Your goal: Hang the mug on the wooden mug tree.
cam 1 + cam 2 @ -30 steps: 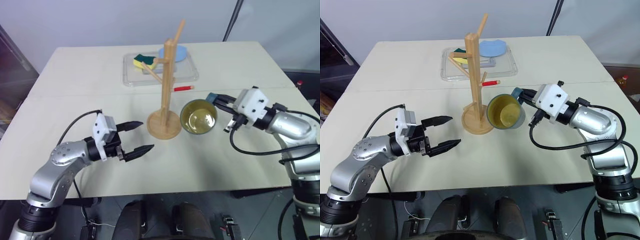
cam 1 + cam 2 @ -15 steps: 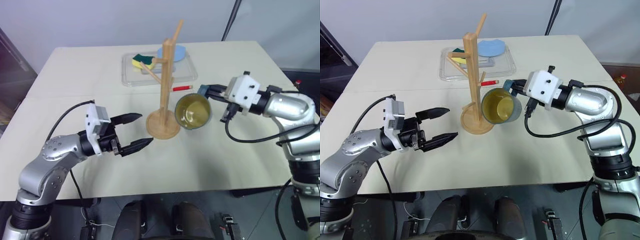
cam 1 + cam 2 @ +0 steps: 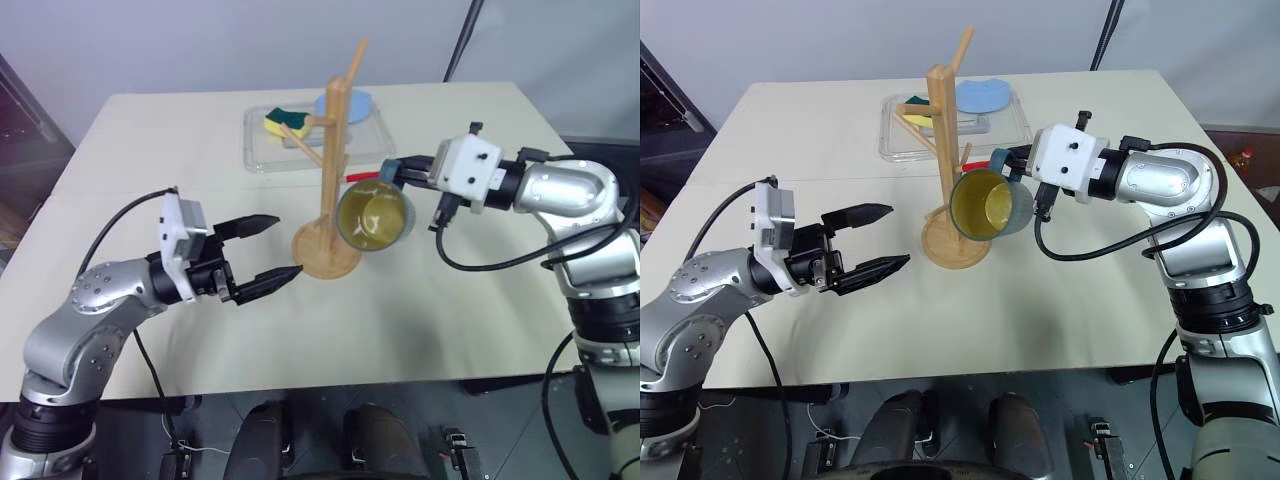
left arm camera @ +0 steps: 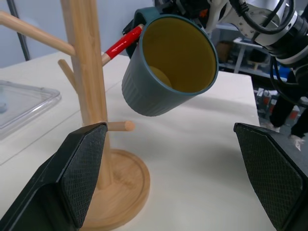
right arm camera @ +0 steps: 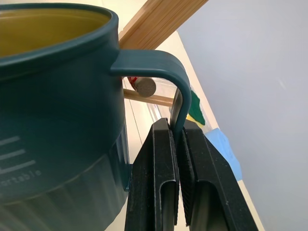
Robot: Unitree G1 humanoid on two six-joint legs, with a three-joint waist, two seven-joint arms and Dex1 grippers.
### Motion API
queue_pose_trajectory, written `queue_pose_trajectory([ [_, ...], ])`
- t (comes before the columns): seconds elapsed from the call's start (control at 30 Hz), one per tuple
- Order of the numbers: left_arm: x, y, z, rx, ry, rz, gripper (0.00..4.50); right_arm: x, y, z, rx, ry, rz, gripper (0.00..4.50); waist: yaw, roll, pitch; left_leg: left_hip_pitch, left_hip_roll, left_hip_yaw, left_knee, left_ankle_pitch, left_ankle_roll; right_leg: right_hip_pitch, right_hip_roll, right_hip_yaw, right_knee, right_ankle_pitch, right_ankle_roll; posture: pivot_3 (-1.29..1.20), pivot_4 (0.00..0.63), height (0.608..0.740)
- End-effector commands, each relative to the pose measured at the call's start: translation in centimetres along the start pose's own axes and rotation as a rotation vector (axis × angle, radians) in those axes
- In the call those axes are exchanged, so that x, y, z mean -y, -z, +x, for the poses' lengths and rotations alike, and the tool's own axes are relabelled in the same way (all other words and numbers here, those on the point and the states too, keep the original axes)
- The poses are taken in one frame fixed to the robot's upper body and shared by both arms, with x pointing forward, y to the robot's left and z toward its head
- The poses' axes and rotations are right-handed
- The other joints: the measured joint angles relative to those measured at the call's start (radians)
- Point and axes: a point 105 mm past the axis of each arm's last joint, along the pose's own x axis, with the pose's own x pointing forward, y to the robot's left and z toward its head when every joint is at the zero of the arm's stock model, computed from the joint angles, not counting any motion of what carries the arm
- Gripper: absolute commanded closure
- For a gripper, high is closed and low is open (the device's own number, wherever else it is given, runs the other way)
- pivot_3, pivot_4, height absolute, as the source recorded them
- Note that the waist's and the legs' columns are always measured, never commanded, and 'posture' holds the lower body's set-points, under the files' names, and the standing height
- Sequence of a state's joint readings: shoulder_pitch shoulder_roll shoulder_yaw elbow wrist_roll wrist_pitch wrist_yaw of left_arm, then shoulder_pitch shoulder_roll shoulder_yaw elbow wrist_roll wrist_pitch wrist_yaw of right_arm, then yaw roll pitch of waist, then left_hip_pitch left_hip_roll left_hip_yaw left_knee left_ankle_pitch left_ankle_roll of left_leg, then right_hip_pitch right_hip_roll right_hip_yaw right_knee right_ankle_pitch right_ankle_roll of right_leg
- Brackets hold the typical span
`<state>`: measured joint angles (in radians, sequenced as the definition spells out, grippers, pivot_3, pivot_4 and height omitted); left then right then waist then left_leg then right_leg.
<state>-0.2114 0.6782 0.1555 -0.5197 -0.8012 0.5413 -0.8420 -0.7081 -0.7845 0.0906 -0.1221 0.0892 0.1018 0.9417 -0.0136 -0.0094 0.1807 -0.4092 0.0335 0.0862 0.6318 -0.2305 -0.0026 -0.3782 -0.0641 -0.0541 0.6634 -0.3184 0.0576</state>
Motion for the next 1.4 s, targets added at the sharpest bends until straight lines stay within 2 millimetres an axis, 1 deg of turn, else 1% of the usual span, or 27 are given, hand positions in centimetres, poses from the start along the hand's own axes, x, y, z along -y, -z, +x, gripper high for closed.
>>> queue_pose_trajectory([
  [0.03,-0.1,-1.5,-0.3,0.036,-0.007,0.041,0.00,0.6,-0.7,0.3,0.010,0.008,-0.049,4.46,0.000,0.000,0.000,0.000,0.000,0.000,0.000,0.000,0.000,0.000,0.000,0.000,0.000,0.000,0.000,0.00,0.150,0.740],
  [0.1,-0.1,-1.5,-0.2,0.037,-0.008,0.041,0.00,0.5,-0.5,0.5,0.000,0.003,-0.052,4.46,0.000,0.000,0.000,0.000,0.000,0.000,0.000,0.000,0.000,0.000,0.000,0.000,0.000,0.000,0.000,0.00,0.150,0.740],
  [0.37,-0.1,-1.4,-0.2,0.041,-0.013,0.039,0.00,0.8,-0.8,1.8,-0.004,0.001,-0.058,4.46,-0.001,0.000,0.000,0.000,0.000,0.000,0.000,0.000,0.000,0.000,0.000,0.000,0.000,0.000,0.000,0.00,0.150,0.740],
  [0.57,-0.1,-1.4,-0.1,0.042,-0.020,0.040,0.00,0.8,-0.9,2.0,-0.001,0.000,-0.062,4.46,0.000,0.000,0.000,0.000,0.000,0.000,0.000,0.000,0.000,0.000,0.000,0.000,0.000,0.000,0.000,0.00,0.150,0.740],
  [0.67,-0.1,-1.4,-0.1,0.043,-0.021,0.040,0.00,0.9,-1.0,2.0,0.003,0.003,-0.063,3.46,0.000,0.000,0.000,0.000,0.000,0.000,0.000,0.000,0.000,0.000,0.000,0.000,0.000,0.000,0.000,0.00,0.150,0.740],
  [0.73,-0.1,-1.4,-0.1,0.044,-0.023,0.040,0.00,1.3,-1.2,1.8,0.003,0.019,-0.077,2.44,0.000,0.000,0.000,0.000,0.000,0.000,0.000,0.000,0.000,0.000,0.000,0.000,0.000,0.000,0.000,0.00,0.150,0.740],
  [0.77,-0.2,-1.3,-0.2,0.043,-0.026,0.039,0.00,1.6,-1.2,1.5,0.000,0.031,-0.084,2.01,0.000,0.000,0.000,0.000,0.000,0.000,0.000,0.000,0.000,0.000,0.000,0.000,0.000,0.000,0.000,0.00,0.150,0.740],
  [0.87,-0.5,-1.0,-0.3,0.035,-0.048,0.032,0.00,2.7,-0.9,-0.1,-0.015,0.082,-0.065,2.01,0.000,0.000,0.000,0.000,0.000,0.000,0.000,0.000,0.000,0.000,0.000,0.000,0.000,0.000,0.000,0.00,0.150,0.740],
  [0.93,-1.1,-0.6,-0.6,0.029,-0.098,0.018,0.00,3.5,-0.1,-1.9,-0.027,0.144,0.012,2.01,0.004,-0.001,0.000,0.000,0.000,0.000,0.000,0.000,0.000,0.000,0.000,0.000,0.000,0.000,0.000,0.00,0.150,0.740],
  [1.0,-1.8,-0.3,-0.9,0.030,-0.148,0.010,0.00,3.7,0.7,-3.2,-0.033,0.186,0.076,2.01,0.005,-0.001,0.001,0.000,0.000,-0.001,0.001,0.000,0.000,0.001,0.000,0.000,0.000,0.000,0.000,0.00,0.150,0.740],
  [1.07,-3.2,0.8,-1.6,0.013,-0.250,0.001,0.00,3.5,1.9,-4.7,0.005,0.261,0.230,2.01,0.003,-0.001,0.001,0.000,0.000,0.000,0.000,0.000,0.000,0.001,0.000,0.000,-0.001,0.000,0.000,0.00,0.150,0.740],
  [1.13,-4.8,2.2,-2.7,-0.002,-0.384,0.007,0.00,2.3,3.7,-5.9,0.048,0.339,0.406,2.01,0.003,-0.002,0.000,0.001,0.000,-0.001,0.000,0.000,0.001,0.002,0.000,0.000,-0.001,0.000,0.000,0.00,0.150,0.740],
  [1.2,-6.1,4.0,-3.8,-0.024,-0.502,-0.030,0.00,0.5,5.8,-6.7,0.067,0.412,0.569,2.01,0.000,-0.002,0.001,0.001,0.000,0.000,0.000,0.000,0.001,0.003,0.000,0.000,-0.001,0.000,0.000,0.00,0.150,0.740],
  [1.3,-7.5,6.7,-5.6,-0.063,-0.670,-0.040,0.00,-2.3,8.6,-7.1,0.034,0.500,0.671,2.01,-0.003,-0.001,0.001,0.001,0.000,0.000,0.000,0.000,0.000,0.002,0.000,0.000,0.001,0.000,0.000,0.00,0.150,0.740],
  [1.33,-7.8,7.6,-6.2,-0.077,-0.715,-0.051,0.00,-2.9,9.3,-7.2,0.026,0.533,0.694,2.01,-0.003,-0.001,0.001,0.001,0.000,0.000,0.000,0.000,0.001,0.001,0.000,0.000,0.001,0.000,0.000,0.00,0.150,0.740],
  [1.4,-8.1,8.7,-7.0,-0.089,-0.777,-0.044,0.00,-4.1,10.3,-7.1,0.019,0.577,0.728,2.01,-0.002,-0.001,0.001,0.001,0.000,0.000,0.000,0.000,0.000,0.001,0.000,0.000,0.001,0.000,0.000,0.00,0.150,0.740],
])
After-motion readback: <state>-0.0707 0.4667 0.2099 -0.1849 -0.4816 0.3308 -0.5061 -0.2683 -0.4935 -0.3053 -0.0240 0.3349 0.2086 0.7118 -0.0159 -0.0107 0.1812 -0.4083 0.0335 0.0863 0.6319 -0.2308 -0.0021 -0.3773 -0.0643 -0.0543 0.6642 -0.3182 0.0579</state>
